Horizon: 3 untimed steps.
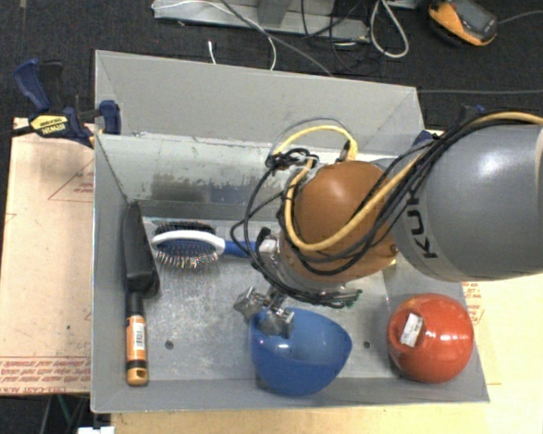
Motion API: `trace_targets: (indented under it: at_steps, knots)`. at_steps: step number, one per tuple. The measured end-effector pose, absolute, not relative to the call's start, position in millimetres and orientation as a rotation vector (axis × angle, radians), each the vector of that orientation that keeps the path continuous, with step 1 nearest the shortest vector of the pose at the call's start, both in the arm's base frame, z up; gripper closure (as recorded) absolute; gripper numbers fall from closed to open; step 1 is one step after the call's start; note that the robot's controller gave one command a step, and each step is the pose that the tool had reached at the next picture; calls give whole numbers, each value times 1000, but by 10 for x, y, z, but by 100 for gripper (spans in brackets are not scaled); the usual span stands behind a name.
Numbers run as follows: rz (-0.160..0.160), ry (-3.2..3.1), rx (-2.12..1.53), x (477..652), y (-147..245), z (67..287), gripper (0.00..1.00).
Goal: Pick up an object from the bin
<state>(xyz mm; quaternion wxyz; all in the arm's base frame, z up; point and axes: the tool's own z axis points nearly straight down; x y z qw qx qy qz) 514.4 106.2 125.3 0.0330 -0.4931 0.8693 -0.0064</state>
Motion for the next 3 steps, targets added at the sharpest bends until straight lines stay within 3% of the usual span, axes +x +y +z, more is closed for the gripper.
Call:
trace_targets:
  at_steps: [3]
  knots:
    - [-18, 2676, -1514, 5144, 1066, 1620, 100]
